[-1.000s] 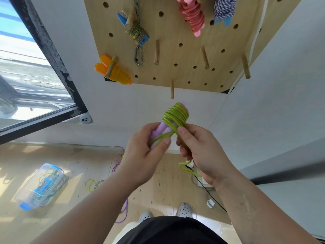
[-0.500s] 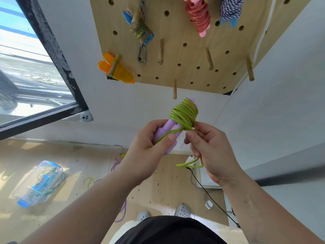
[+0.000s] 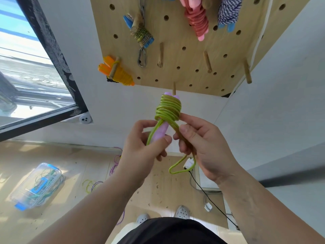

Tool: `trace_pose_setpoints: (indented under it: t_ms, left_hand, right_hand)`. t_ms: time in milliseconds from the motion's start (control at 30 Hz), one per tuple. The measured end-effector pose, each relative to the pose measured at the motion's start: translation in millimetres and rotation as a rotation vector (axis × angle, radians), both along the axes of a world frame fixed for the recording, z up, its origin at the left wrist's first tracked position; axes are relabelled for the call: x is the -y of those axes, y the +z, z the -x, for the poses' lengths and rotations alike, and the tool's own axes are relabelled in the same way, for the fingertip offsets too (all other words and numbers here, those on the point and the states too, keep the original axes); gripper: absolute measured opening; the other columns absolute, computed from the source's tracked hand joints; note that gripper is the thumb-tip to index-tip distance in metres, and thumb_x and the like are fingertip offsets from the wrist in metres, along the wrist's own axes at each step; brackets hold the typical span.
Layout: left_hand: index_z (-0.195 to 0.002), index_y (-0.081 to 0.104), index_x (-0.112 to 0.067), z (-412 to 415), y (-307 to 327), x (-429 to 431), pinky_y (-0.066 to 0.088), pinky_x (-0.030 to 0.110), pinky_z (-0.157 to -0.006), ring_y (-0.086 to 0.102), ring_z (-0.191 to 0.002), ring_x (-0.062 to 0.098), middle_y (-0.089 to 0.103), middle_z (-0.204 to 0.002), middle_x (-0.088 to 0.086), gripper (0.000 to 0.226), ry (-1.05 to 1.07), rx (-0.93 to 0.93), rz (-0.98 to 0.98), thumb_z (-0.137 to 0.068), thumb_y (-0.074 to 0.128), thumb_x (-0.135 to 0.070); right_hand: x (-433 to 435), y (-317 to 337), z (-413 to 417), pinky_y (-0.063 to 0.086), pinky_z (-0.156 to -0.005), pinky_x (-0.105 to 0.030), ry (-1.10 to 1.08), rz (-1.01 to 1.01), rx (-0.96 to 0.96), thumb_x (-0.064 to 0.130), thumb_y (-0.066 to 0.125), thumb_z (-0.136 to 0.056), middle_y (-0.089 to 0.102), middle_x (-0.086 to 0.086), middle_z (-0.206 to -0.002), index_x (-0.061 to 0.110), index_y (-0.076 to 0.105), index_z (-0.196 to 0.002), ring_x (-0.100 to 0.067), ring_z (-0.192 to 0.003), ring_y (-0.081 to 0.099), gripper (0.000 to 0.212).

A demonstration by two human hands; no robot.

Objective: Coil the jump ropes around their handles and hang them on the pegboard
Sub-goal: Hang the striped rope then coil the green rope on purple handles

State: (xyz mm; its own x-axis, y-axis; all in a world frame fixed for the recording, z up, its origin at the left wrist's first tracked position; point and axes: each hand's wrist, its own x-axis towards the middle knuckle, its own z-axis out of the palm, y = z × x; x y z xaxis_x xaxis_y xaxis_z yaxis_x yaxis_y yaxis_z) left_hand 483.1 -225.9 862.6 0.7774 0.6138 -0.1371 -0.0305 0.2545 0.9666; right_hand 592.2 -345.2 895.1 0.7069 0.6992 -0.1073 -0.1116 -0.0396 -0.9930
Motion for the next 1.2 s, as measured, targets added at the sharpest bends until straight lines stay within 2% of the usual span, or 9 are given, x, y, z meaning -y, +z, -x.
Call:
trace_pose_setpoints:
  t_ms: [133, 233, 300, 433, 567, 700, 900, 1067, 1200]
  left_hand:
    - [-0.104, 0.056, -0.001, 1.1, -1.4, -5.8, 0.038, 0.034, -0.051, 0.049, -0.055, 0.026, 0.067, -0.084, 0.022, 0.052, -0.072, 0.045, 0.264, -0.065, 0.074, -0.031]
    - [-0.109, 0.06, 0.001, 1.4, -1.2, -4.3, 0.035, 0.031, -0.051, 0.045, -0.051, 0.025, 0.061, -0.085, 0.027, 0.052, -0.139, 0.088, 0.487, -0.069, 0.07, -0.031]
    - [-0.113, 0.062, -0.002, 1.4, 0.3, -2.0, 0.033, 0.03, -0.052, 0.043, -0.051, 0.023, 0.059, -0.085, 0.025, 0.05, -0.202, 0.12, 0.619, -0.075, 0.065, -0.033]
    - [-0.132, 0.055, -0.007, 0.1, -0.1, 2.1, 0.037, 0.028, -0.05, 0.047, -0.05, 0.021, 0.059, -0.086, 0.022, 0.069, -0.382, 0.243, 0.788, -0.073, 0.074, -0.038]
    - [-0.133, 0.056, -0.006, 3.1, -1.9, 1.1, 0.043, 0.026, -0.047, 0.054, -0.05, 0.025, 0.063, -0.092, 0.03, 0.066, -0.492, 0.256, 0.858, -0.079, 0.07, -0.04]
    - [-0.122, 0.065, -0.006, -0.1, 1.6, -1.4, 0.052, 0.033, -0.049, 0.064, -0.059, 0.033, 0.069, -0.101, 0.033, 0.056, -0.297, 0.003, 0.498, -0.082, 0.062, -0.045]
    - [-0.125, 0.049, -0.031, 0.7, -9.5, 11.6, 0.047, 0.016, -0.072, 0.059, -0.096, 0.002, 0.057, -0.116, -0.018, 0.076, 0.063, -0.193, -0.754, -0.062, 0.088, -0.048]
    - [-0.115, 0.052, -0.019, -4.2, -10.2, 5.9, 0.037, 0.006, -0.062, 0.054, -0.076, -0.01, 0.051, -0.088, -0.026, 0.058, 0.163, -0.172, -0.887, -0.074, 0.084, -0.046]
    - [-0.104, 0.048, -0.024, -6.7, -5.1, 0.1, 0.041, 0.012, -0.06, 0.057, -0.077, -0.003, 0.056, -0.085, -0.016, 0.043, 0.162, -0.146, -0.717, -0.081, 0.062, -0.057]
  right_hand:
    - [4.6, -2.6, -12.8, 0.042, -0.055, -0.025, -0.052, 0.182, 0.174, 0.019, 0.071, -0.092, 0.064, 0.0, -0.066, 0.019, 0.067, -0.117, -0.013, -0.052, 0.049, 0.025]
    - [10.0, -4.4, -19.6, 0.043, -0.064, -0.031, -0.091, 0.342, 0.249, 0.054, 0.074, -0.073, 0.056, 0.005, -0.061, 0.027, 0.049, -0.14, -0.011, -0.059, 0.055, 0.077]
    - [11.2, -4.0, -17.6, 0.042, -0.064, -0.03, -0.068, 0.362, 0.279, 0.059, 0.072, -0.07, 0.05, 0.008, -0.059, 0.028, 0.046, -0.145, -0.01, -0.06, 0.052, 0.086]
    - [7.1, -0.2, -7.1, 0.034, -0.048, -0.02, 0.034, 0.2, 0.104, 0.042, 0.069, -0.085, 0.059, 0.009, -0.072, 0.018, 0.064, -0.115, -0.006, -0.047, 0.041, 0.039]
    - [10.9, -0.7, -4.9, 0.035, -0.059, -0.019, 0.015, 0.119, 0.22, 0.032, 0.069, -0.092, 0.06, 0.023, -0.059, 0.02, 0.069, -0.105, 0.002, -0.051, 0.053, 0.018]
    - [11.9, -7.5, -3.3, 0.033, -0.062, -0.026, -0.108, 0.127, 0.247, 0.042, 0.071, -0.086, 0.058, 0.02, -0.056, 0.032, 0.074, -0.091, -0.001, -0.051, 0.05, 0.012]
    - [3.9, -6.2, 2.0, 0.034, -0.059, -0.024, -0.293, 0.159, 0.18, 0.034, 0.071, -0.092, 0.053, 0.02, -0.05, 0.021, 0.076, -0.087, -0.002, -0.049, 0.047, 0.015]
    - [3.1, 1.0, 1.5, 0.036, -0.051, -0.025, -0.217, 0.12, 0.144, 0.033, 0.067, -0.095, 0.056, 0.001, -0.059, 0.016, 0.076, -0.096, -0.011, -0.049, 0.045, 0.019]
    - [8.7, 9.9, -1.0, 0.044, -0.054, -0.028, -0.045, 0.101, 0.141, 0.02, 0.057, -0.102, 0.068, -0.014, -0.081, 0.017, 0.071, -0.117, -0.015, -0.056, 0.054, 0.021]
